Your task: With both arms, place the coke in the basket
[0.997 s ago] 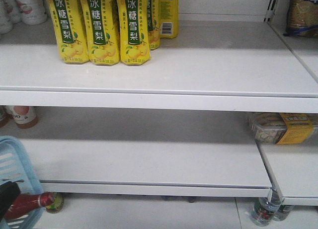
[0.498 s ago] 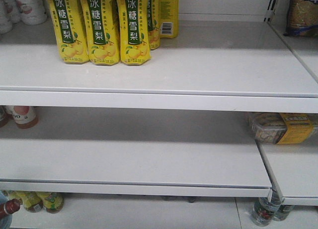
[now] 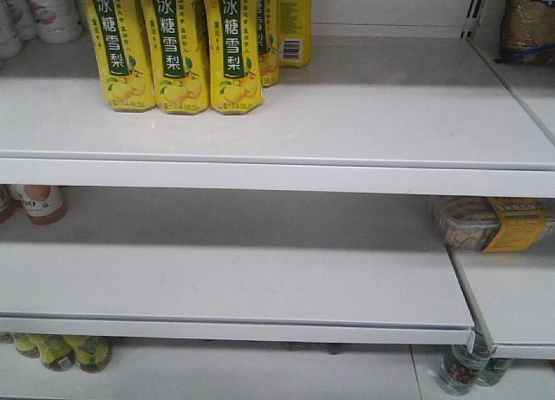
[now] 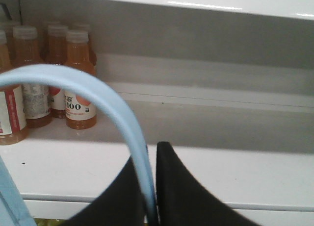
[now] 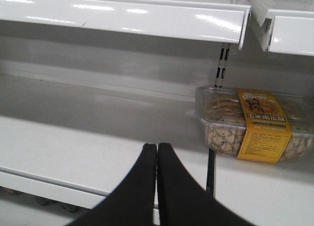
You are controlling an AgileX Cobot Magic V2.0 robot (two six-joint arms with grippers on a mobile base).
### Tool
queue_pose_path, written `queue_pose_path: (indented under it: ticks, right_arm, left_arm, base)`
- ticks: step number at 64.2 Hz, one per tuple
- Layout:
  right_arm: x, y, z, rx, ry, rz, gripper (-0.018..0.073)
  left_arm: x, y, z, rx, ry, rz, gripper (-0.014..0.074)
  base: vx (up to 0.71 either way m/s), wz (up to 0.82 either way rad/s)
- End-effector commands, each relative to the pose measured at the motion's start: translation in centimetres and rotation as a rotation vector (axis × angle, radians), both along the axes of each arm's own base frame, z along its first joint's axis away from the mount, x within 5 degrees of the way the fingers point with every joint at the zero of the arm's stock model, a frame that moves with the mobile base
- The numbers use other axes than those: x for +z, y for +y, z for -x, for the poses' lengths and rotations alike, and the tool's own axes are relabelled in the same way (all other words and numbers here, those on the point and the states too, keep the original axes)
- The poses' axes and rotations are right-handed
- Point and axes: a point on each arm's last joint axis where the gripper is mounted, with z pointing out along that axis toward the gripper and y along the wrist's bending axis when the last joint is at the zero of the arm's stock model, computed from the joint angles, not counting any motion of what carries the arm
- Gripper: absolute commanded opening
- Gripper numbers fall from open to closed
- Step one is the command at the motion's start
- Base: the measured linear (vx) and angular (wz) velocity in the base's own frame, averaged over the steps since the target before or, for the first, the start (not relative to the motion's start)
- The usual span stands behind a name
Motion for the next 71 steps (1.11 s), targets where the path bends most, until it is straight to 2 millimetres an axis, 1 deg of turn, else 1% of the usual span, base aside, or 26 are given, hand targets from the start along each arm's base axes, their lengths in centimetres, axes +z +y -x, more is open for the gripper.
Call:
queue_pose_path:
  ticks: [1, 17, 71]
  right_arm:
    - [1.45, 0.10, -0.09, 0.008, -0.082, -0.006, -0.0010]
    - [1.45, 0.10, -0.09, 0.008, -0.082, -0.006, -0.0010]
    - [1.45, 0.10, -0.09, 0.008, -0.082, -0.006, -0.0010]
  left_arm:
    - [2.51, -0.06, 0.29, -0.008, -0.211, -0.141, -0.0006]
    - [2.46, -0.06, 0.28, -0.008, -0.211, -0.189, -0.0006]
    - [2.74, -0.09, 0.31, -0.009, -0.234, -0.149, -0.0006]
  base:
    - [0.00, 0.00]
    - [0.00, 0.00]
    - [0.00, 0.00]
